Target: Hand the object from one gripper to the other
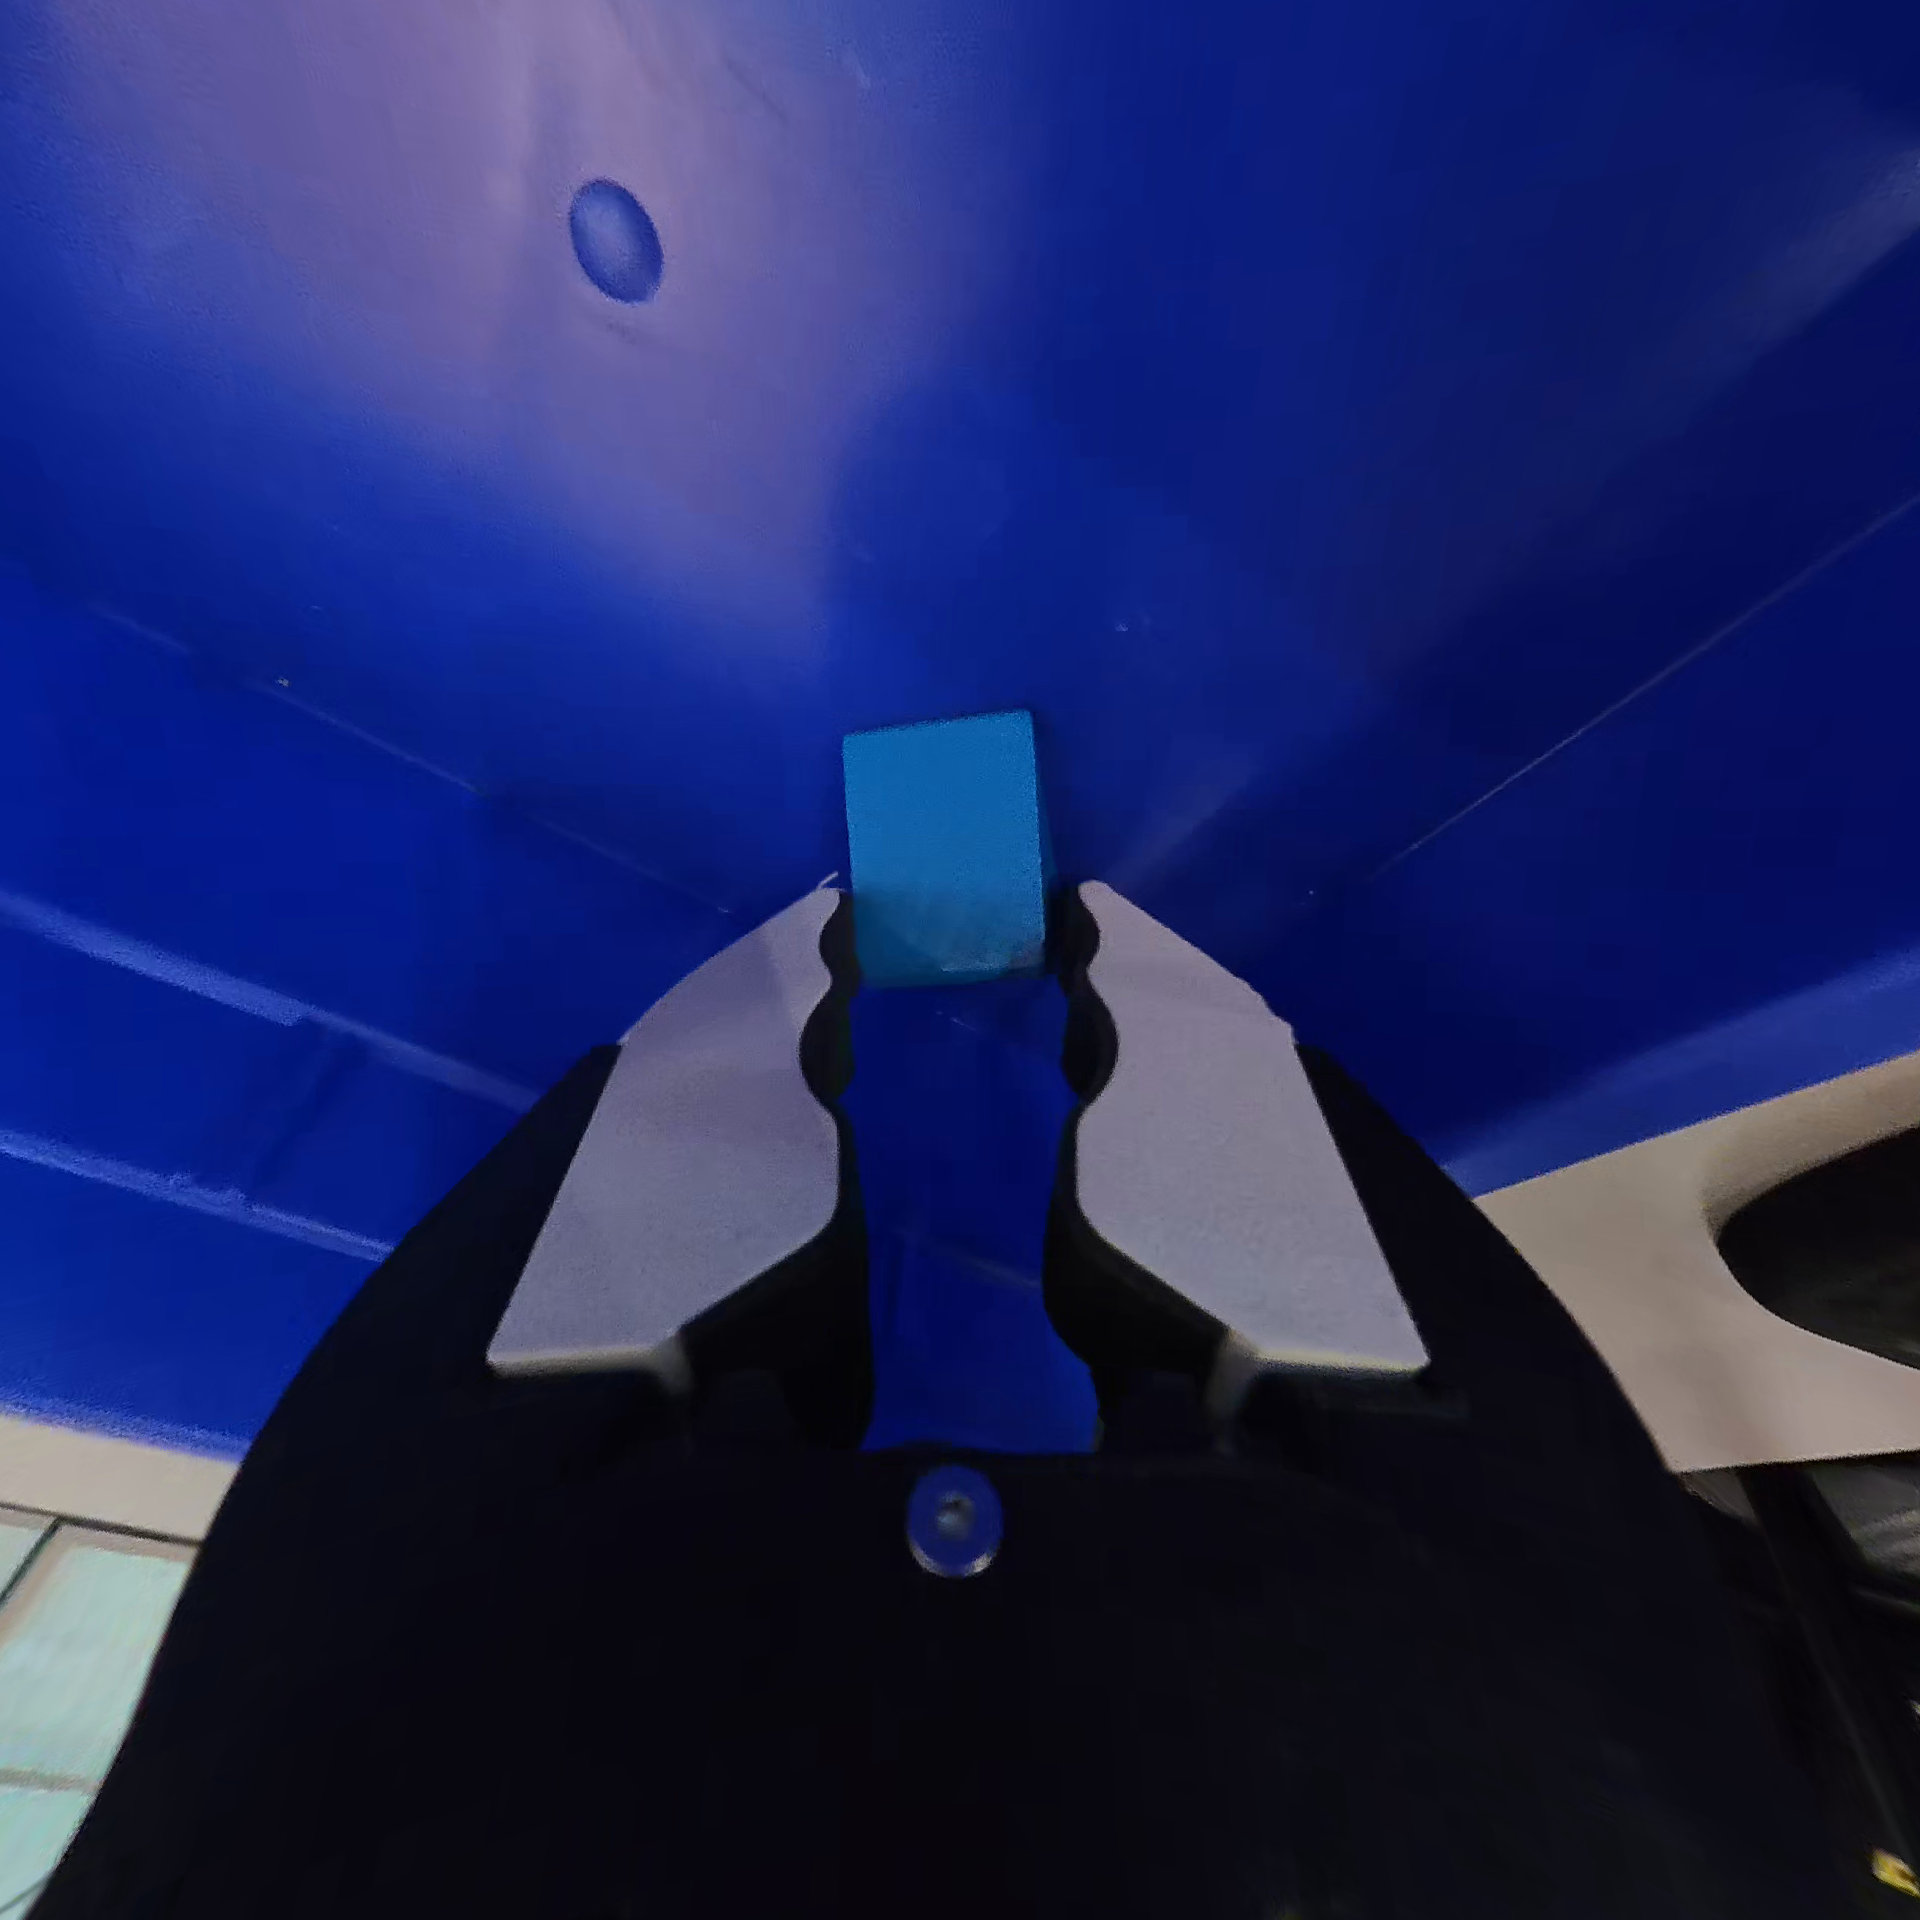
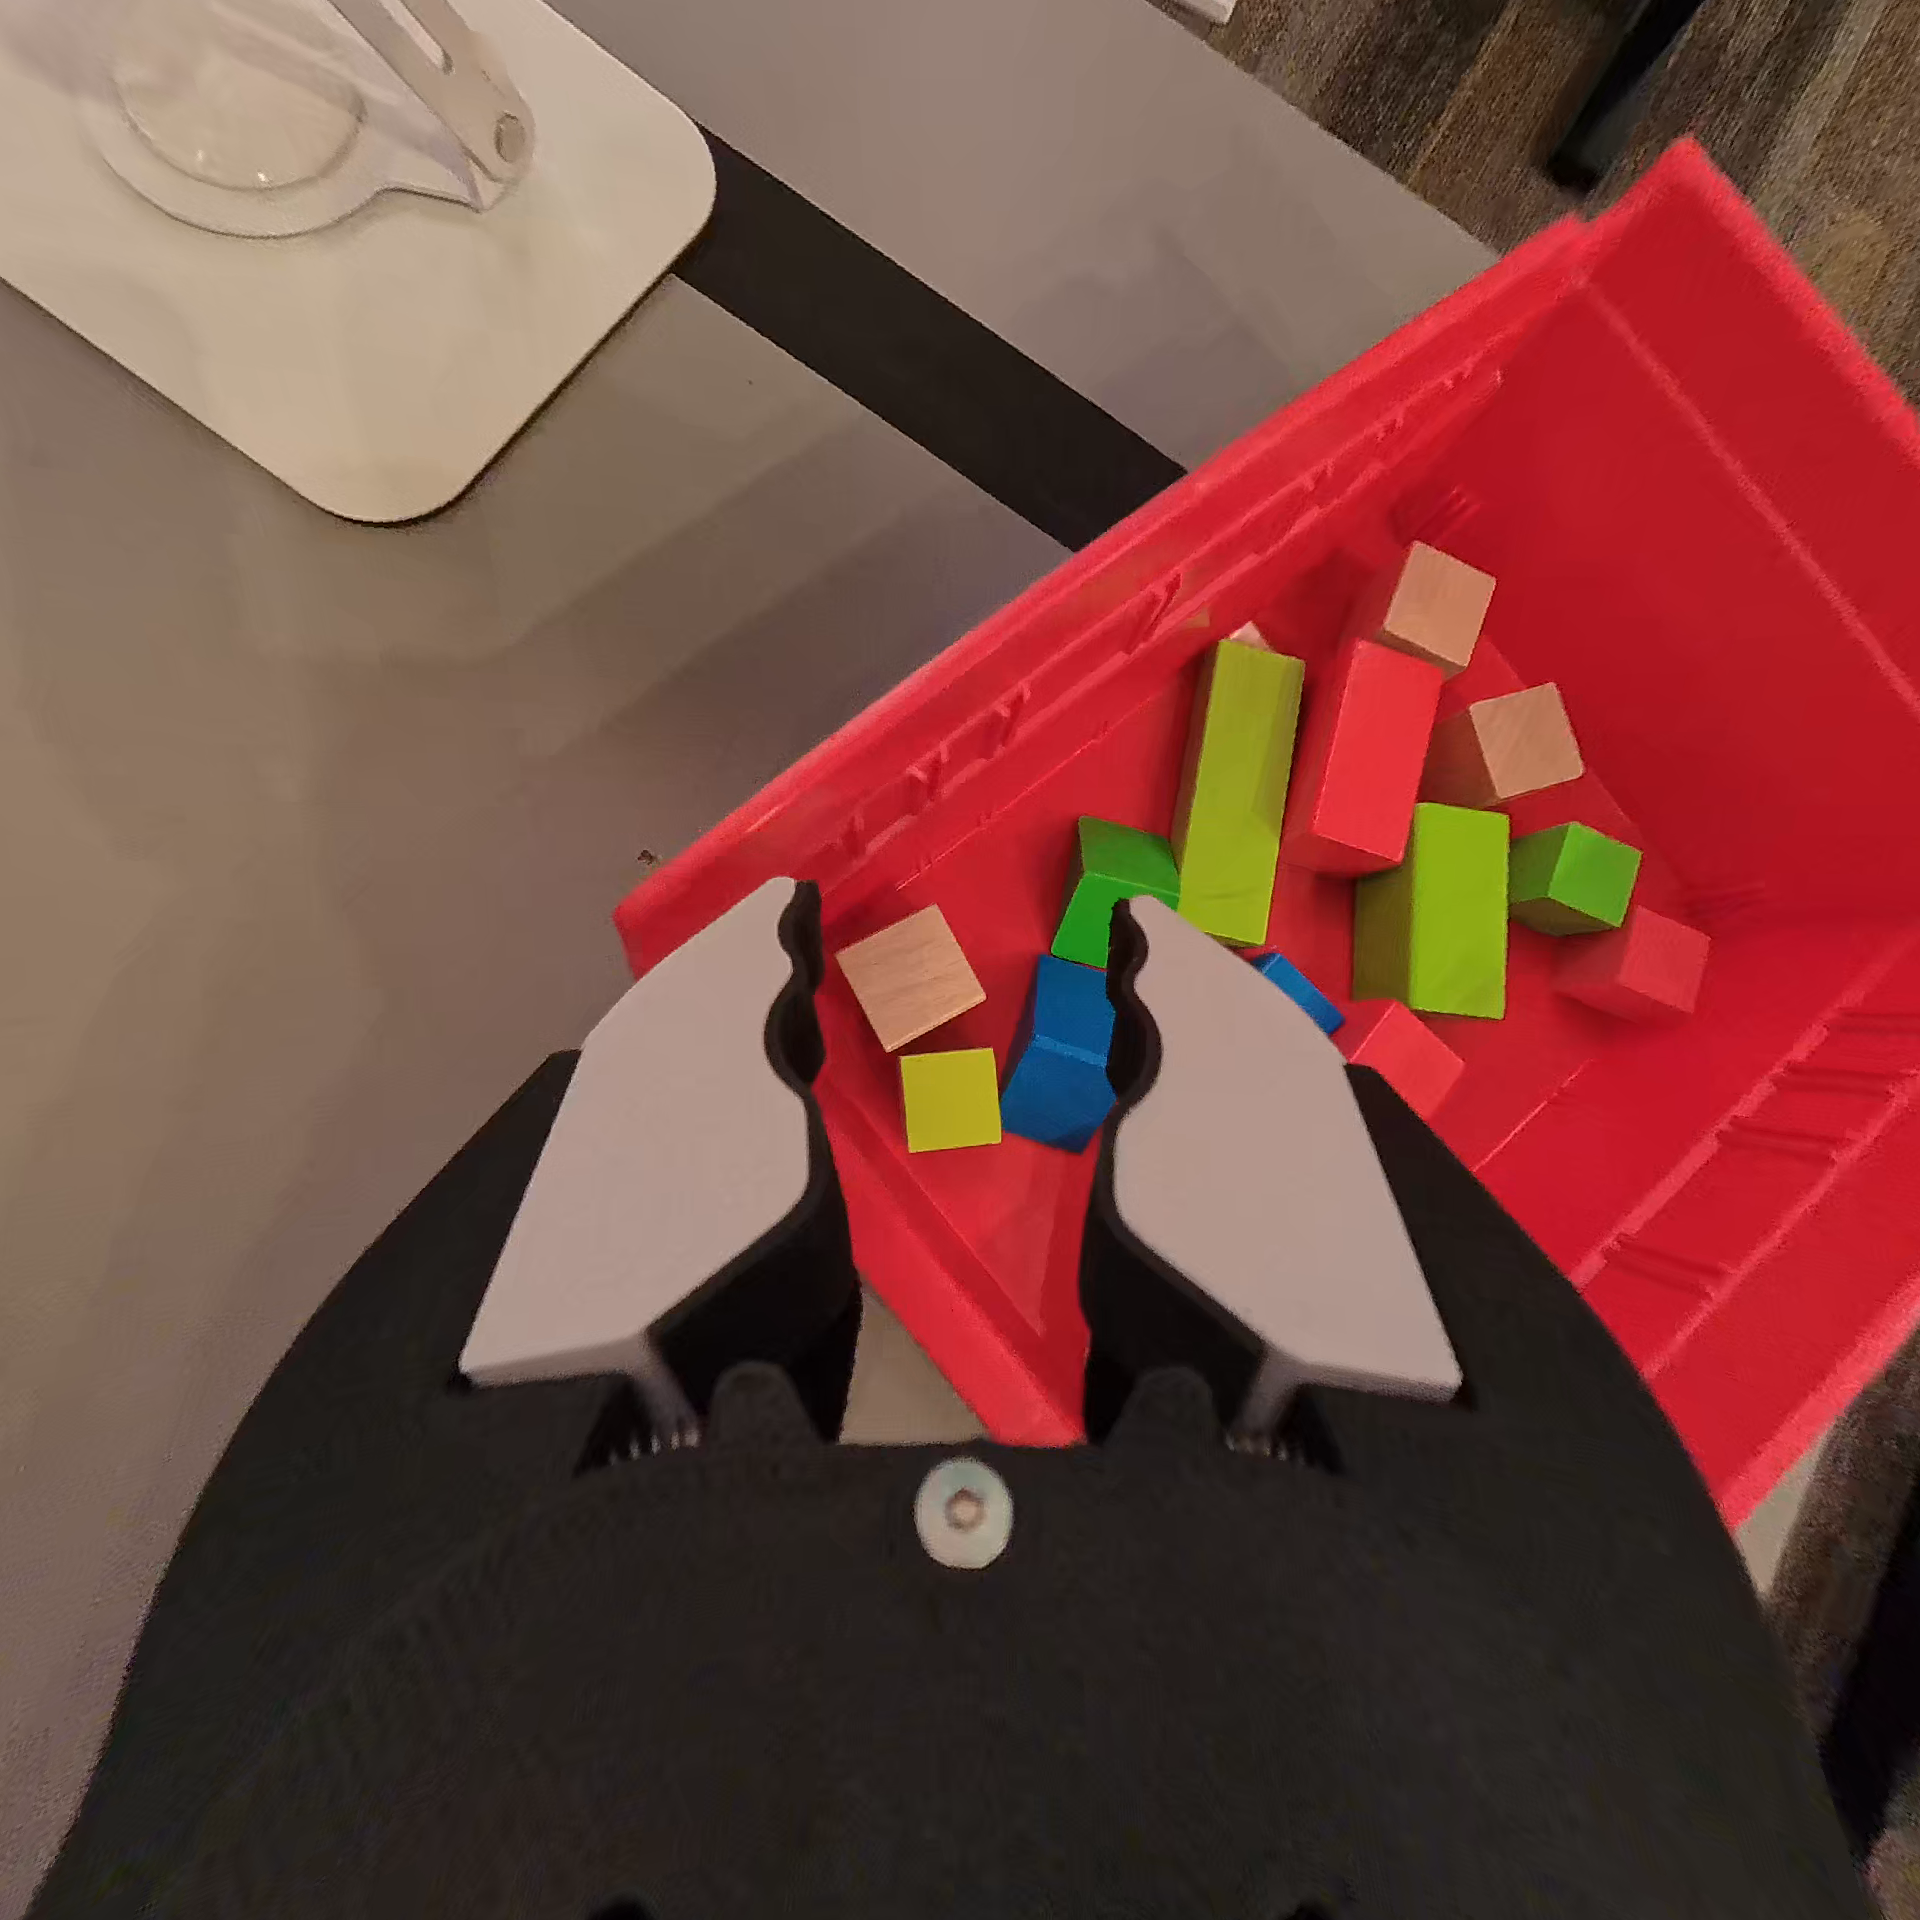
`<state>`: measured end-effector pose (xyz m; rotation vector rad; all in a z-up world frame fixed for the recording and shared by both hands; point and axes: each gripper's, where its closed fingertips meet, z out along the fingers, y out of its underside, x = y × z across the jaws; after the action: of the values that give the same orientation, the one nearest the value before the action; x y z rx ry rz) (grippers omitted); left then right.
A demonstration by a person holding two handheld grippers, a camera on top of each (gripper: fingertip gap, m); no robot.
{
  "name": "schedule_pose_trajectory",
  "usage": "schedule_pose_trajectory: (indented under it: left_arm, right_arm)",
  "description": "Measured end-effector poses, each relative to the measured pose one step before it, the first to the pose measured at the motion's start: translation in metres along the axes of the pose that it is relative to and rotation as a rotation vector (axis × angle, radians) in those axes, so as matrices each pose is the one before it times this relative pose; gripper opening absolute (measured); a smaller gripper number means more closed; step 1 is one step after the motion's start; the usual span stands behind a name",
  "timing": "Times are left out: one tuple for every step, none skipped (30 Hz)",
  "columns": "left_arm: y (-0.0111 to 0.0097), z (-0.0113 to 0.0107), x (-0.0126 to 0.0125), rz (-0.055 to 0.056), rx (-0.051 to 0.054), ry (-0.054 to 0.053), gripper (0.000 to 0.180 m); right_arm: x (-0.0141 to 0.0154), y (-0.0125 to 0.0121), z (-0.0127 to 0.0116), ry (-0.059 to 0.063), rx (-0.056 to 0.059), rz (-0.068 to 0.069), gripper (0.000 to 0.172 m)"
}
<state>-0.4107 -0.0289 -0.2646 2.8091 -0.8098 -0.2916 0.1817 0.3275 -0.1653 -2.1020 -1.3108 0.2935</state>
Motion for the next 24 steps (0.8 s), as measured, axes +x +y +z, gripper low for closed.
schedule_pose_trajectory:
  left_arm:
    - [-0.00200, -0.00202, -0.00126, 0.0071, 0.0212, -0.0136, 0.037]
    - [-0.00220, -0.00347, -0.00159, -0.0046, 0.0264, -0.0142, 0.036]
    - [-0.00194, -0.00516, -0.00039, -0.0147, 0.0293, -0.0028, 0.036]
    - [-0.00196, -0.00767, 0.00043, -0.0101, 0.0323, -0.0028, 0.036]
    - [-0.00392, -0.01026, 0.00128, -0.0105, 0.0439, -0.0047, 0.036]
    - [-0.00595, -0.01269, 0.00270, -0.0114, 0.0521, -0.0023, 0.036]
    - [-0.00891, -0.01415, 0.00671, -0.0057, 0.0613, 0.0125, 0.036]
    - [-0.01215, -0.01480, 0.00900, 0.0010, 0.0675, 0.0131, 0.036]
    - [-0.01406, -0.01417, 0.01052, 0.0101, 0.0600, 0.0067, 0.036]
    - [-0.01689, -0.01285, 0.01344, 0.0220, 0.0583, 0.0117, 0.036]
    - [-0.01878, -0.01110, 0.01597, 0.0305, 0.0529, 0.0168, 0.036]
    - [-0.02023, -0.00879, 0.01604, 0.0304, 0.0455, 0.0125, 0.036]
    - [-0.01952, -0.00613, 0.01638, 0.0392, 0.0312, 0.0128, 0.036]
    - [-0.01853, -0.00418, 0.01525, 0.0468, 0.0205, 0.0071, 0.036]
    - [-0.01769, -0.00258, 0.01368, 0.0441, 0.0128, 0.0057, 0.036]
    - [-0.01677, -0.00164, 0.01123, 0.0410, 0.0082, -0.0007, 0.036]
    - [-0.01546, -0.00106, 0.01001, 0.0394, 0.0046, 0.0008, 0.036]
    - [-0.01432, -0.00086, 0.00812, 0.0314, 0.0041, 0.0026, 0.036]
    - [-0.01423, -0.00126, 0.00691, 0.0254, 0.0166, 0.0061, 0.036]
    - [-0.01311, -0.00086, 0.00687, 0.0236, 0.0205, 0.0163, 0.036]
    - [-0.01085, 0.00007, 0.00654, 0.0245, 0.0167, 0.0205, 0.036]
    - [-0.00794, 0.00078, 0.00350, 0.0188, 0.0065, 0.0048, 0.036]
    - [-0.00723, 0.00053, 0.00155, 0.0143, 0.0097, -0.0047, 0.036]
    - [-0.00555, 0.00062, 0.00388, 0.0138, 0.0069, 0.0147, 0.036]
  right_arm:
    - [-0.00186, -0.00404, -0.00592, 0.0197, 0.0187, -0.0209, 0.050]
    - [-0.00427, -0.00551, -0.00721, 0.0098, 0.0208, -0.0238, 0.050]
    - [-0.00783, -0.00746, -0.00795, -0.0068, 0.0250, -0.0284, 0.051]
    - [-0.01151, -0.00988, -0.00835, -0.0158, 0.0326, -0.0414, 0.051]
    - [-0.01441, -0.01330, -0.00797, -0.0196, 0.0431, -0.0515, 0.051]
    - [-0.01786, -0.01569, -0.00611, -0.0337, 0.0461, -0.0460, 0.051]
    - [-0.02129, -0.01685, -0.00309, -0.0510, 0.0395, -0.0371, 0.051]
    - [-0.02417, -0.01860, 0.00049, -0.0590, 0.0406, -0.0483, 0.052]
    - [-0.02437, -0.02011, 0.00391, -0.0524, 0.0454, -0.0641, 0.052]
    - [-0.02307, -0.02103, 0.00686, -0.0496, 0.0469, -0.0582, 0.051]
    - [-0.02266, -0.02115, 0.00943, -0.0620, 0.0475, -0.0387, 0.049]
    - [-0.02090, -0.02044, 0.01153, -0.0673, 0.0498, -0.0272, 0.048]
    - [-0.01677, -0.01868, 0.01280, -0.0555, 0.0483, -0.0246, 0.046]
    - [-0.01293, -0.01582, 0.01323, -0.0469, 0.0394, -0.0212, 0.045]
    - [-0.01080, -0.01285, 0.01293, -0.0481, 0.0305, -0.0146, 0.044]
    - [-0.00854, -0.01040, 0.01224, -0.0460, 0.0230, -0.0088, 0.044]
    - [-0.00476, -0.00718, 0.01095, -0.0318, 0.0130, -0.0074, 0.043]
    - [-0.00176, -0.00343, 0.00962, -0.0204, -0.0018, -0.0045, 0.043]
    - [-0.00091, -0.00191, 0.00777, -0.0182, -0.0040, -0.0027, 0.045]
    - [-0.00177, -0.00222, 0.00605, -0.0209, 0.0053, -0.0039, 0.045]
    - [-0.00230, -0.00071, 0.00531, -0.0236, -0.0005, -0.0018, 0.043]
    - [-0.00091, 0.00190, 0.00497, -0.0149, -0.0151, 0.0022, 0.043]
    - [0.00054, 0.00302, 0.00382, -0.0033, -0.0178, 0.0009, 0.042]
    - [-0.00002, 0.00307, 0.00252, -0.0049, -0.0163, 0.0018, 0.042]
